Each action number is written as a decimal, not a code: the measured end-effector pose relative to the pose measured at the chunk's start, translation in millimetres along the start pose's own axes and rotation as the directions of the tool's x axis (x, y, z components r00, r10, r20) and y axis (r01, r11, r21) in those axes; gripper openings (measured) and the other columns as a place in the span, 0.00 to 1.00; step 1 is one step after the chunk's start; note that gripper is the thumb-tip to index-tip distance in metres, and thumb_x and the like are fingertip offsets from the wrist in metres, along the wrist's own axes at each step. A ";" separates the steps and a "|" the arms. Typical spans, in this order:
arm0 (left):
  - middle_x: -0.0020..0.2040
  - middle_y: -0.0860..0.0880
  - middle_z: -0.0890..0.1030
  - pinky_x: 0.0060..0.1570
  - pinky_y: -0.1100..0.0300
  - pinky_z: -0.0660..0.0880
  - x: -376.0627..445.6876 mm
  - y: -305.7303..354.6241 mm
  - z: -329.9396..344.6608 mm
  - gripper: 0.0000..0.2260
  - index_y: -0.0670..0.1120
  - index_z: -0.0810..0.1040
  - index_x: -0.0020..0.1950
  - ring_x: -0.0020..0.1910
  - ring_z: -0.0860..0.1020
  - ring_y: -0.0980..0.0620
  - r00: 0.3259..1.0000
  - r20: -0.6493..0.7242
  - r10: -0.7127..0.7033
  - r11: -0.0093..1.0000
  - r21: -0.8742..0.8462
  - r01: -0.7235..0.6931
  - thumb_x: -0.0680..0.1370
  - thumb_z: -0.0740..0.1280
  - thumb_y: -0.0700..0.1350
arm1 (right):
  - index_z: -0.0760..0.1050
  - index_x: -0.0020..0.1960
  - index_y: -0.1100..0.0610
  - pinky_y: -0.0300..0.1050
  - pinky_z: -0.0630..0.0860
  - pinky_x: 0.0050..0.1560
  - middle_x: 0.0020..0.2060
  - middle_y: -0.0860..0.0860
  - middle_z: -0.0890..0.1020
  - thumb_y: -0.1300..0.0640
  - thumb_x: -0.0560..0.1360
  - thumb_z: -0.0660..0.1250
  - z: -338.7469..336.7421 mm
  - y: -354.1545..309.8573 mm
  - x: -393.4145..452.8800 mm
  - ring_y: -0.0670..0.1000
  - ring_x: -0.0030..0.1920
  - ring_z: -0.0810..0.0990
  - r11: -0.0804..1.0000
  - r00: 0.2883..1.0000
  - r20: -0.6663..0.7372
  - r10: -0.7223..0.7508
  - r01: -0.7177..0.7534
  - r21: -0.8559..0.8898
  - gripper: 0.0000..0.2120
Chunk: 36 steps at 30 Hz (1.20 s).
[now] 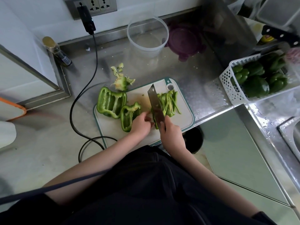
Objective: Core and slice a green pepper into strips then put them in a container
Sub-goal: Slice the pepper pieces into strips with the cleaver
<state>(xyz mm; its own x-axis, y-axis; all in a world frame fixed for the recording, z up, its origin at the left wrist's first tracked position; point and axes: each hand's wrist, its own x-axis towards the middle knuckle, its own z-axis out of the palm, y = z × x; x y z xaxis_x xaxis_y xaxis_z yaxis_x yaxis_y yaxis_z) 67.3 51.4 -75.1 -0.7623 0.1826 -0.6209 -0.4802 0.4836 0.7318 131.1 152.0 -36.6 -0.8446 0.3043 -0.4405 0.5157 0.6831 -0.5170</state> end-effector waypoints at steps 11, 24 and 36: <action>0.54 0.48 0.80 0.41 0.66 0.69 -1.2 2.1 1.2 0.21 0.47 0.68 0.70 0.51 0.77 0.52 0.999 -0.016 0.031 0.997 0.071 -0.030 0.77 0.59 0.35 | 0.61 0.48 0.56 0.49 0.68 0.31 0.34 0.57 0.75 0.53 0.82 0.52 3.8 1.0 3.5 0.62 0.35 0.76 1.000 0.999 -0.036 0.013 -0.013 -0.002 0.08; 0.56 0.46 0.80 0.47 0.61 0.72 -1.3 -1.4 2.6 0.21 0.46 0.70 0.69 0.54 0.78 0.48 0.999 -0.021 0.046 0.993 0.108 -0.043 0.77 0.60 0.35 | 0.61 0.49 0.57 0.53 0.74 0.36 0.38 0.61 0.77 0.59 0.81 0.51 12.3 -4.7 5.6 0.63 0.39 0.77 0.996 0.999 -0.007 0.050 -0.051 -0.079 0.03; 0.57 0.45 0.78 0.49 0.53 0.78 1.9 -1.1 -2.4 0.17 0.43 0.72 0.65 0.50 0.79 0.48 0.999 -0.011 0.042 0.994 0.103 -0.041 0.77 0.58 0.35 | 0.65 0.49 0.61 0.52 0.71 0.36 0.38 0.60 0.75 0.57 0.82 0.52 2.5 5.2 13.9 0.61 0.37 0.75 1.000 0.998 0.055 0.016 -0.015 -0.021 0.08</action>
<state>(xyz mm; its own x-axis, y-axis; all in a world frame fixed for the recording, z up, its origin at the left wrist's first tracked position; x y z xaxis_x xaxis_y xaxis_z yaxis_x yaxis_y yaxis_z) 65.4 49.2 -76.4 -0.7868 0.1934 -0.5861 -0.4014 0.5609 0.7240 122.4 158.1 -47.3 -0.8271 0.2779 -0.4886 0.5250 0.6925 -0.4948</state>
